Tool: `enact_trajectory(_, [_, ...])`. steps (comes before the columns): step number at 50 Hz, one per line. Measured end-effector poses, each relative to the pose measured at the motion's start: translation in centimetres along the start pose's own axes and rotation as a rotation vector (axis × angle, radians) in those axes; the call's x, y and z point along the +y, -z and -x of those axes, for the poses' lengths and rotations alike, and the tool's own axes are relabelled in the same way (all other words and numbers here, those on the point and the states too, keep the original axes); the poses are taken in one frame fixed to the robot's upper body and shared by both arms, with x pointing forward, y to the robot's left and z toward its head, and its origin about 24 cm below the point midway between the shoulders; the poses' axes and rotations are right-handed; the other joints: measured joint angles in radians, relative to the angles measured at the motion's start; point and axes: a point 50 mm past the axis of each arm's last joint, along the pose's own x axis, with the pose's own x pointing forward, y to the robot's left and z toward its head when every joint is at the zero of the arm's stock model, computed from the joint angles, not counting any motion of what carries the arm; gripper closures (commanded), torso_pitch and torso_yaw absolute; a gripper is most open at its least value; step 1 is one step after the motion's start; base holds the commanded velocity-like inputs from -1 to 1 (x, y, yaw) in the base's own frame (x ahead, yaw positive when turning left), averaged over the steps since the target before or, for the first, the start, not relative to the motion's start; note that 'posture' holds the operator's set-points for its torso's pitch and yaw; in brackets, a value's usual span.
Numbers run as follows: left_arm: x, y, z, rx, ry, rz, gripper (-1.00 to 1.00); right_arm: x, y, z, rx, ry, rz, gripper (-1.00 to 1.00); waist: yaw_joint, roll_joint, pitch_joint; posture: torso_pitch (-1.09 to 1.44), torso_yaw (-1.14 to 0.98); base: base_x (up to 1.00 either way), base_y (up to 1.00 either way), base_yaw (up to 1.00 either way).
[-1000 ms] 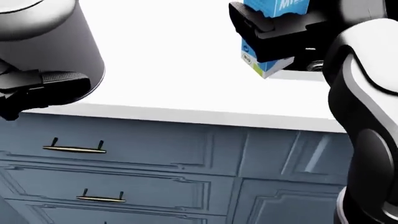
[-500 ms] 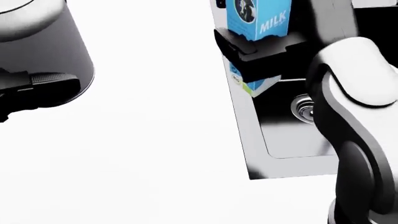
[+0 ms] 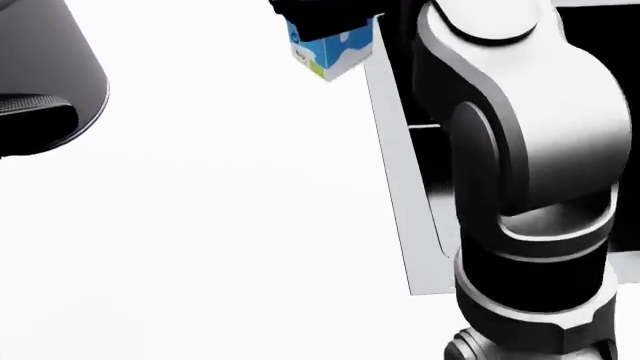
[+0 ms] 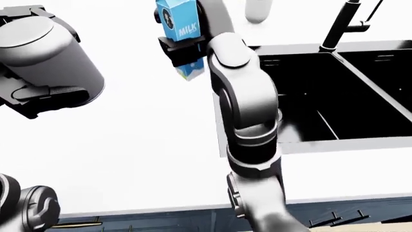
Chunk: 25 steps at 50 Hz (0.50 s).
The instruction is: Move the drinks to the dining counter.
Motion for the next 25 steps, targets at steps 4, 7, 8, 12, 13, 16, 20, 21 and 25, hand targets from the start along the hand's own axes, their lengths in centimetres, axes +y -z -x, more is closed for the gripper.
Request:
enact_trajectory(4, [0.1,-0.2,0.1,-0.010,-0.001,-0.003,1.00,0.0,0.2,-2.0,0.012,0.039,-0.045,0.99,0.000,0.004,-0.002,0.00,0.00,0.00,0.00,0.00])
enact_trajectory(7, [0.3,-0.2,0.3,-0.013,-0.003,-0.005,1.00,0.2,0.5,-3.1,0.002,0.068,-0.064,0.99,-0.003,0.006,-0.006,0.00,0.00,0.00,0.00,0.00])
enact_trajectory(8, [0.4,-0.1,0.3,-0.012,-0.004,-0.004,1.00,0.4,0.8,-3.3,-0.003,0.072,-0.068,0.99,-0.004,0.007,-0.007,0.00,0.00,0.00,0.00,0.00])
enact_trajectory(12, [0.7,-0.1,0.3,-0.006,-0.010,0.000,1.00,1.9,2.3,-4.5,0.003,0.057,-0.058,1.00,-0.008,0.010,-0.008,0.00,0.00,0.00,0.00,0.00])
enact_trajectory(13, [0.7,-0.1,0.3,-0.007,-0.010,-0.001,1.00,2.4,2.8,-4.8,0.007,0.049,-0.051,1.00,-0.009,0.010,-0.008,0.00,0.00,0.00,0.00,0.00])
enact_trajectory(16, [0.9,-0.2,0.4,-0.012,-0.009,-0.002,1.00,3.6,4.0,-5.5,0.018,0.028,-0.033,1.00,-0.010,0.012,-0.005,0.00,0.00,0.00,0.00,0.00])
enact_trajectory(20, [1.0,-0.3,0.5,-0.014,-0.009,-0.002,1.00,4.8,4.8,-5.5,0.007,-0.006,-0.025,1.00,-0.010,0.012,-0.001,0.00,0.00,0.00,0.00,0.00])
enact_trajectory(21, [1.1,-0.3,0.5,-0.013,-0.010,-0.001,1.00,5.1,4.9,-5.5,0.002,-0.014,-0.023,1.00,-0.010,0.011,0.000,0.00,0.00,0.00,0.00,0.00])
enact_trajectory(25, [1.1,-0.2,0.4,-0.007,-0.010,0.000,1.00,5.8,5.3,-5.4,-0.010,-0.030,-0.026,1.00,-0.009,0.010,-0.003,0.00,0.00,0.00,0.00,0.00])
